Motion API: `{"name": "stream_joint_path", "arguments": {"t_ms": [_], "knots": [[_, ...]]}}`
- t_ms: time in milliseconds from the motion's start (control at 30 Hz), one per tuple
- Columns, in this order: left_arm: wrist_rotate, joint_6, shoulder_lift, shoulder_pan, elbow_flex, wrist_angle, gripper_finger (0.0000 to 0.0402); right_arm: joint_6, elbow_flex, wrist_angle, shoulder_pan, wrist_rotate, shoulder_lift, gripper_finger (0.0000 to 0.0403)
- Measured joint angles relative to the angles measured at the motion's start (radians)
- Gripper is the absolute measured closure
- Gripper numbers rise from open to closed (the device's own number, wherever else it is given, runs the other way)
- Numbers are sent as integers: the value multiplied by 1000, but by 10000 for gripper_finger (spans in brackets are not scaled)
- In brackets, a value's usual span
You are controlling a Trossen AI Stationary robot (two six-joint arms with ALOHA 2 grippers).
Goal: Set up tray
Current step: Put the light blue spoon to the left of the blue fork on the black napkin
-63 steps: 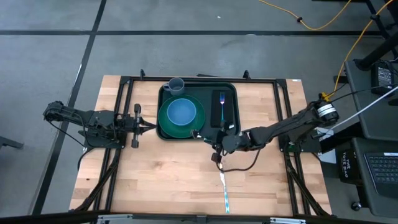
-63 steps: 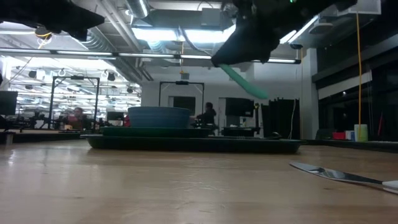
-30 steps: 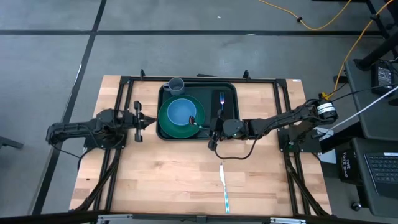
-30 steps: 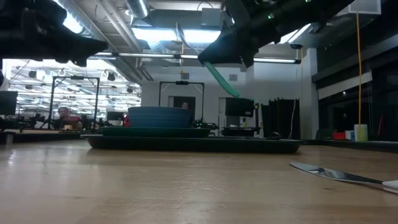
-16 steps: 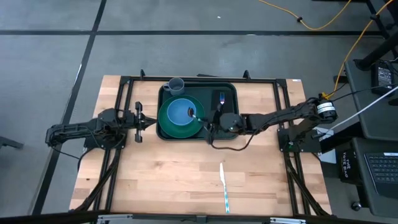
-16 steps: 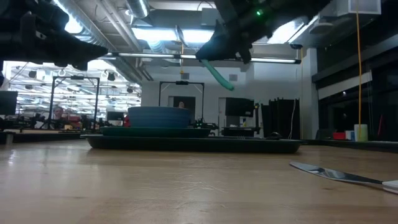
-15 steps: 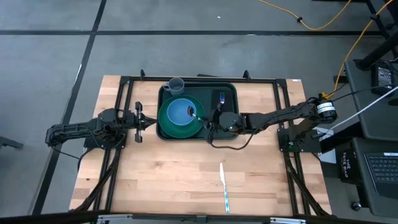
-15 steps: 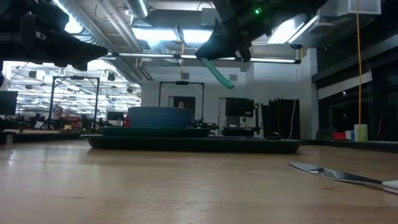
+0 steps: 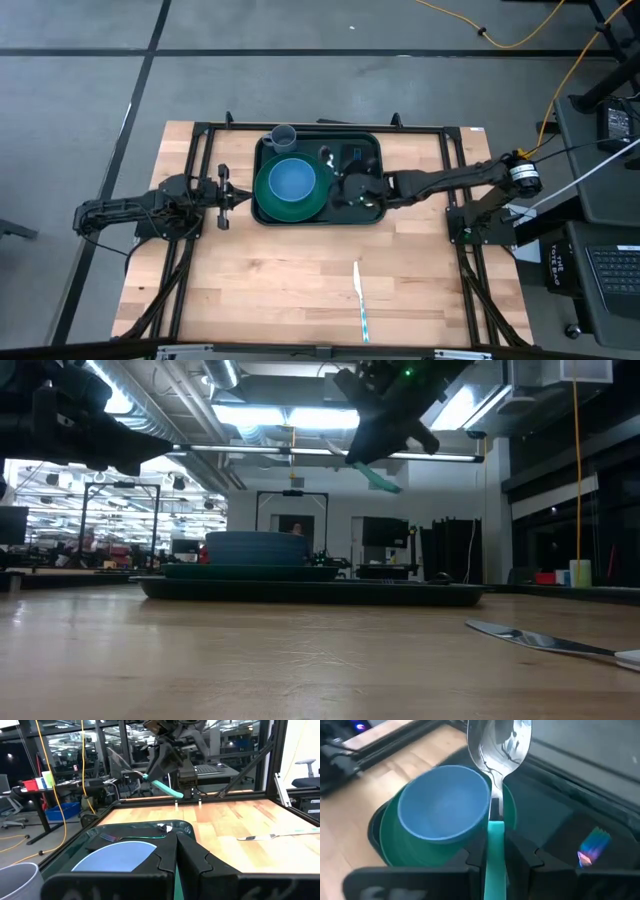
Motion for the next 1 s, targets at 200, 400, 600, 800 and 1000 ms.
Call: {"name": "stream_joint_path", "arguments": {"t_ms": [200,400,600,800,1000], "knots": [[0,0,0,0,0,0,398,189,90,-191,-30,-5,0,351],[-1,0,0,0,0,0,398,283,112,-249,-80,-78,0,351],[-2,-1,0,0,0,0,398,355,107,-275,-141,-104,1,351],[-3,0,0,0,0,1,398,402,107,-273,-191,-127,30,351],[-3,0,0,0,0,2,398,415,106,-278,-242,-238,125,350]]}}
